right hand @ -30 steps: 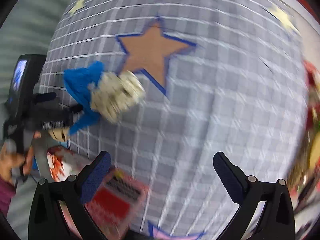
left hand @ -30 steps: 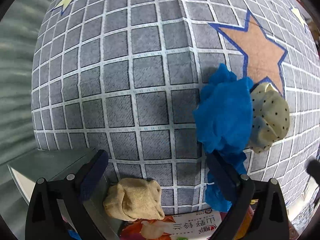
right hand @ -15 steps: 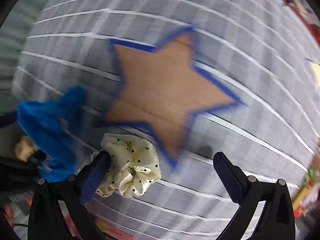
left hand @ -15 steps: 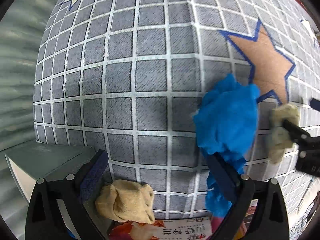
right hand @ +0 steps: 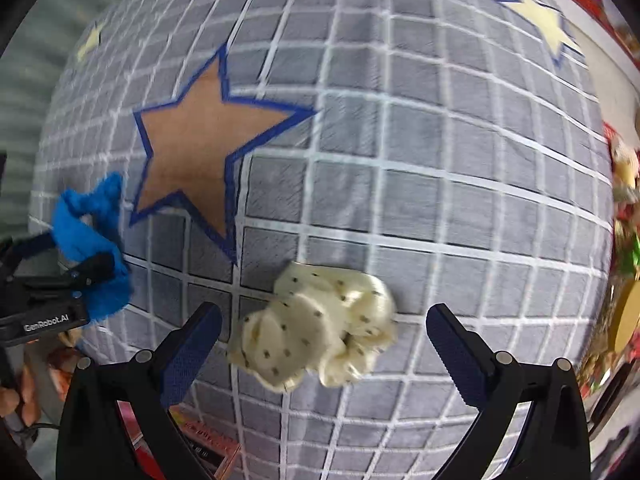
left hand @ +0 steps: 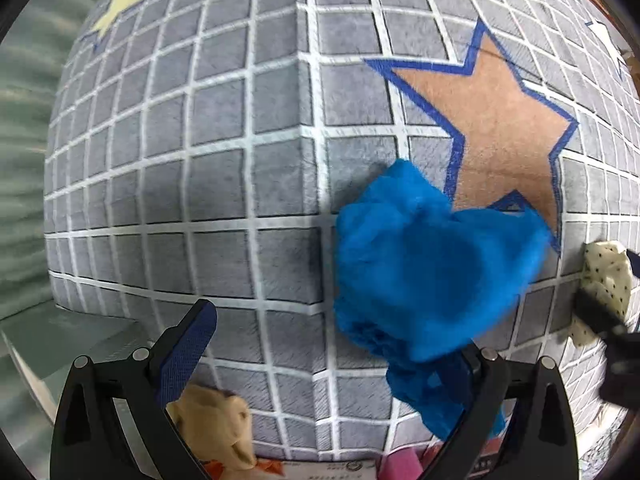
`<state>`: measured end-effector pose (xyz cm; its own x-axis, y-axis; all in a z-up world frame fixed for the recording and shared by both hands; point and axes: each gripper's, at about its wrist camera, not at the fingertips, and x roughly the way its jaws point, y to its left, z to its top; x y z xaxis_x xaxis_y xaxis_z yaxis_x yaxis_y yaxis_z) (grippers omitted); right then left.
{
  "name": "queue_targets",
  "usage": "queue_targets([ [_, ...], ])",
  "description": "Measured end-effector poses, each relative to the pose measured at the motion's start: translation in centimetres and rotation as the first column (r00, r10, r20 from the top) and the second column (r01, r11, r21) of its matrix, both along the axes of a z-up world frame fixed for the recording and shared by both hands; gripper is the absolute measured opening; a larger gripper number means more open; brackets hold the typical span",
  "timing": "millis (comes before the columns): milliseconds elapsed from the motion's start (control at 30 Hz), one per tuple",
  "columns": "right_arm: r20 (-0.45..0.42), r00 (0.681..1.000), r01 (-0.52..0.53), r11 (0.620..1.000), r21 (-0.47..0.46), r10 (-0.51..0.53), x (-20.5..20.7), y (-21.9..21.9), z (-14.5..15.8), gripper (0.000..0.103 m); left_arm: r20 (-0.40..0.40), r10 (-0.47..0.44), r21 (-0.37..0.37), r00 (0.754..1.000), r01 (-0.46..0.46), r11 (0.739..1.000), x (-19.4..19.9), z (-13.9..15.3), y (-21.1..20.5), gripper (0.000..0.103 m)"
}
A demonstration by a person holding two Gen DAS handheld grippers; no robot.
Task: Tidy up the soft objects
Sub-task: 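Grasp the blue fabric with left tool while right tool grasps cream polka-dot scrunchie, then carry the blue fabric and polka-dot scrunchie over the white box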
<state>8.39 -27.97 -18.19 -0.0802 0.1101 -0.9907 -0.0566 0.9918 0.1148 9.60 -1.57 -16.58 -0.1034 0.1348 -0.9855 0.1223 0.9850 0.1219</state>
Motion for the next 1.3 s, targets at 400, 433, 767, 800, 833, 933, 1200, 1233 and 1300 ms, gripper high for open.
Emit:
queue_targets([
  [400, -0.034, 0.998, -0.056, 0.995, -0.088, 0.053, 0.0, 2.3, -3.1, 0.103, -0.005, 0.045, -0.114, 0.999, -0.045, 0.992, 1.0, -2.8, -4.0, 0.103],
  [433, -0.029, 0.998, -0.058, 0.994, -0.088, 0.056, 0.8, 2.4, -3.1, 0.103, 0.002, 0.052, -0.116, 0.999, -0.052, 0.992, 1.0, -2.9, -4.1, 0.103],
  [767, -0.005, 0.997, -0.083, 0.992, -0.092, 0.083, 0.1, 3.1, -1.8, 0.090, 0.011, 0.035, -0.118, 0.999, -0.033, 0.992, 1.9, -2.1, -6.8, 0.081],
  [800, 0.006, 0.996, -0.084, 0.992, -0.092, 0.085, -0.2, 3.0, -1.5, 0.078, 0.025, 0.006, -0.121, 1.000, -0.003, 0.993, 1.9, -1.7, -7.6, 0.062],
  [833, 0.016, 0.996, -0.082, 0.993, -0.091, 0.084, -0.5, 2.9, -1.2, 0.071, 0.041, -0.034, -0.122, 0.999, 0.039, 0.992, 1.9, -1.2, -8.7, 0.048],
  [933, 0.034, 0.998, -0.055, 0.996, -0.067, 0.057, -0.9, 2.1, -0.3, 0.037, 0.041, -0.071, -0.146, 0.997, 0.076, 0.986, 2.1, -0.4, -10.6, 0.015],
  [1200, 0.093, 0.993, 0.062, 0.996, 0.063, -0.068, -3.0, -0.7, 3.6, 0.029, 0.172, -0.120, -0.124, 0.978, 0.143, 0.982, 1.9, 5.2, -12.0, 0.015],
  [1233, 0.099, 0.992, 0.068, 0.995, 0.072, -0.075, -3.3, -0.8, 4.3, 0.029, 0.180, -0.117, -0.129, 0.977, 0.141, 0.982, 1.7, 5.8, -11.9, 0.015],
  [1300, 0.116, 0.989, 0.079, 0.992, 0.094, -0.090, -4.1, -0.9, 5.9, 0.029, 0.202, -0.114, -0.134, 0.973, 0.142, 0.981, 1.1, 7.4, -11.8, 0.015],
])
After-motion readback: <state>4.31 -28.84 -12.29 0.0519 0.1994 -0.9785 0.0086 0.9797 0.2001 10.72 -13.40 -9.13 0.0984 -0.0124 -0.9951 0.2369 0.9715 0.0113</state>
